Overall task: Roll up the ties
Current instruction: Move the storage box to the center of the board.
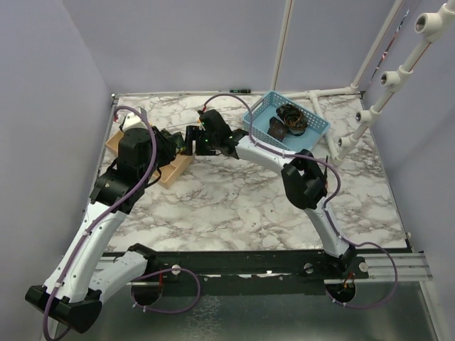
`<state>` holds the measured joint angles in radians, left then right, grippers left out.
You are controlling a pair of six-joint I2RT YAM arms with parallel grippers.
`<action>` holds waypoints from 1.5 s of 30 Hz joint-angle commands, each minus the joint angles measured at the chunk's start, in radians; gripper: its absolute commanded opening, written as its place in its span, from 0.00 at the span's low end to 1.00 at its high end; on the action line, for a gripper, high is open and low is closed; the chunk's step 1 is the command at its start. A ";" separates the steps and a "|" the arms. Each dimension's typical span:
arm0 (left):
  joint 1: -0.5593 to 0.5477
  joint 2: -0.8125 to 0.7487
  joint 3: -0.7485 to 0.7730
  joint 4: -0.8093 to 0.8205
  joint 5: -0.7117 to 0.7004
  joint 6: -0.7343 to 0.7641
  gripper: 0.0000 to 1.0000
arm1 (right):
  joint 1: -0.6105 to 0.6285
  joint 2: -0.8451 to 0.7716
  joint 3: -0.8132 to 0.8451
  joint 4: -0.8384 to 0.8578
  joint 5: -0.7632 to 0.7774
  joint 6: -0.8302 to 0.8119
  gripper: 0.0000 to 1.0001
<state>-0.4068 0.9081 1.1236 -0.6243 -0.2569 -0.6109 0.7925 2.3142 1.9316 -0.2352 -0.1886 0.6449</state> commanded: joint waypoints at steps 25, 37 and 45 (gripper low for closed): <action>0.006 -0.063 -0.104 0.061 0.046 0.002 0.00 | -0.068 -0.085 -0.345 -0.172 0.253 0.012 0.38; 0.005 -0.064 -0.130 0.109 0.231 0.034 0.00 | -0.092 -0.577 -0.841 -0.130 0.354 -0.078 0.57; 0.005 -0.089 -0.222 0.192 0.340 0.009 0.00 | -0.063 -0.737 -0.919 -0.061 0.237 0.041 0.66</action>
<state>-0.4068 0.8413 0.9401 -0.5045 -0.0032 -0.5949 0.7044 1.6123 1.0115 -0.3012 0.0799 0.6331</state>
